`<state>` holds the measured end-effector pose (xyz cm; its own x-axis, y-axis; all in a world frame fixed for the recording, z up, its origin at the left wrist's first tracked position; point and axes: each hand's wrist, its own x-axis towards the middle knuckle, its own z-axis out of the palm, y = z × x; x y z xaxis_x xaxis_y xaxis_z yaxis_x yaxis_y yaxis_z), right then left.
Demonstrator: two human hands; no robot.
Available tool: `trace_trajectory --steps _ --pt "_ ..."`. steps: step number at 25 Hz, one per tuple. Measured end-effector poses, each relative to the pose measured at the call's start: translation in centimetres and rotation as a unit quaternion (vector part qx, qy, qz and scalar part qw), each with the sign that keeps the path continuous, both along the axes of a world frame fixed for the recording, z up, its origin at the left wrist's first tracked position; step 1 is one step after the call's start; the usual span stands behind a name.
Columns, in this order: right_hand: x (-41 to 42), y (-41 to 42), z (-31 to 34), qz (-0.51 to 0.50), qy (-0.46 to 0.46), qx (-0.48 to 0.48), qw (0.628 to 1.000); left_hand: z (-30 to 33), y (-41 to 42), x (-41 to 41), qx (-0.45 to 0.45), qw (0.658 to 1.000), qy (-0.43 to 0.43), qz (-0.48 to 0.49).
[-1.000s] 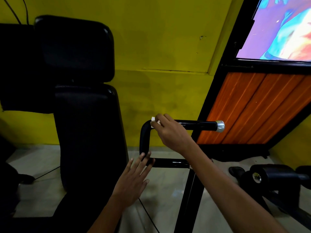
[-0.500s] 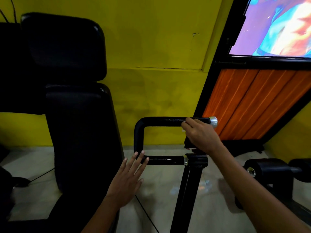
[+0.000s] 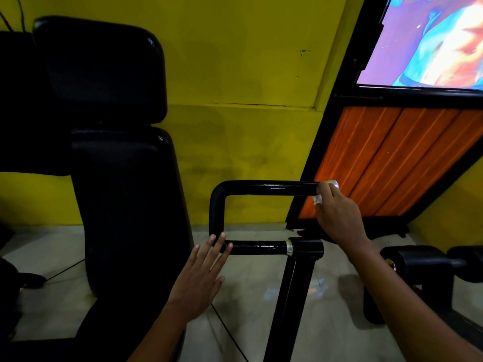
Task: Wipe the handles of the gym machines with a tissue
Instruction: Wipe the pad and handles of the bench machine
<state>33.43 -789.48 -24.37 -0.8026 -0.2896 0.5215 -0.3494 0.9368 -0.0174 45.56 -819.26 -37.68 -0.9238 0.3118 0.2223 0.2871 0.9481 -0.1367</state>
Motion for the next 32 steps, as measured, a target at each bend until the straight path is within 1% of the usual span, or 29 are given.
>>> trace_trajectory --steps 2,4,7,9,11,14,16,18,20,21,23,25,29,32 --pt "0.2 -1.1 0.3 0.007 -0.015 -0.026 1.000 0.0 0.1 0.1 0.003 1.000 -0.001 0.003" --pt "0.7 -3.1 0.9 0.050 -0.017 -0.031 0.998 0.1 0.3 0.3 0.009 1.000 -0.007 0.008" --pt "1.2 -8.8 1.3 0.151 -0.007 -0.002 0.988 0.2 0.4 0.6 0.006 1.000 -0.016 0.007" --pt "1.4 -12.8 1.1 0.188 0.003 0.015 0.982 0.3 -0.1 0.8 -0.001 1.000 -0.023 0.005" --pt "1.6 -14.7 1.0 0.189 0.017 0.003 0.982 0.7 -0.7 1.0 -0.004 1.000 -0.029 -0.002" --pt "1.8 -14.0 1.3 0.171 0.017 -0.028 0.985 1.6 -1.7 1.2 0.010 0.999 -0.030 -0.014" --pt "1.8 -13.3 1.3 0.152 0.038 -0.030 0.987 2.8 -2.3 0.7 0.069 0.997 -0.024 0.003" --pt "1.7 -13.4 0.9 0.163 0.047 -0.031 0.985 4.7 -3.4 -0.9 0.127 0.992 -0.009 0.012" --pt "1.8 -13.8 0.3 0.174 0.037 -0.035 0.983 7.4 -5.0 -3.5 0.145 0.989 0.001 0.006" --pt "1.8 -13.8 0.1 0.175 0.031 -0.044 0.983 8.8 -5.8 -4.8 0.137 0.991 0.007 0.003" --pt "1.7 -13.7 -0.1 0.183 0.031 -0.058 0.981 10.9 -7.7 -7.0 0.094 0.995 0.031 0.006" --pt "1.7 -14.1 -0.3 0.200 0.036 -0.043 0.978 11.8 -9.9 -8.3 0.070 0.996 0.043 0.026" --pt "1.4 -15.8 -0.6 0.221 0.029 -0.051 0.974 11.8 -13.8 -10.7 0.071 0.994 0.044 0.063" --pt "1.0 -16.6 -0.8 0.241 0.033 -0.067 0.968 11.0 -16.0 -13.1 0.083 0.989 0.041 0.113"
